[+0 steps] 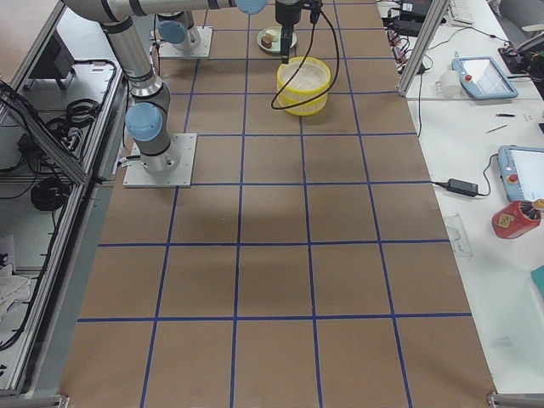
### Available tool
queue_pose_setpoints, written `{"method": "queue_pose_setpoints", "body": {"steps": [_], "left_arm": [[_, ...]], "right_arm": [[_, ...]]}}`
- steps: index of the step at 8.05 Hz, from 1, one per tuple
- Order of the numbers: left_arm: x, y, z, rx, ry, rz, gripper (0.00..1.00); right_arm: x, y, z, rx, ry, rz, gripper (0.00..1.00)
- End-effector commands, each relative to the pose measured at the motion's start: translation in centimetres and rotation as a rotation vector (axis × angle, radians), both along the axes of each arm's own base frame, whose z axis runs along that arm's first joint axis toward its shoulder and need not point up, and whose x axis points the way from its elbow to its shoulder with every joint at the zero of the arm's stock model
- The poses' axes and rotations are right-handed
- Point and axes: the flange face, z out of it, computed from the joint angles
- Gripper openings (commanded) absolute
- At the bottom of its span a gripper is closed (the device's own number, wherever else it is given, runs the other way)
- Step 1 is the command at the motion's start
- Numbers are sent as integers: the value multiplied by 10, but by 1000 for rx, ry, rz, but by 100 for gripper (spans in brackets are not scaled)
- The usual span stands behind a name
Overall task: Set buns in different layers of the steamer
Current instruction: 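Move the left gripper down over the white bun on the green plate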
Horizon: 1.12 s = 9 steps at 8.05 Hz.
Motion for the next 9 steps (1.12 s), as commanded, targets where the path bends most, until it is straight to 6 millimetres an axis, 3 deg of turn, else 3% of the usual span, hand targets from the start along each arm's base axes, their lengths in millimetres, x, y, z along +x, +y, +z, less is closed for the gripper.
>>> {"method": "queue_pose_setpoints", "body": {"steps": [1,2,5,7,9], "left_arm": [[77,-17,-72,107,15,-9,100],[101,-23,-90,142,23,13,100],[129,-42,-156,288,-63,15,100],[132,-47,-179,342,-62,-92,100],[133,-47,-221,409,-35,-156,100]], "right_arm": [[0,0,0,1,0,0,100],[0,0,0,0,0,0,100],[0,0,0,1,0,0,100],[0,0,1,-2,5,0,100],[0,0,0,0,5,0,100]]}}
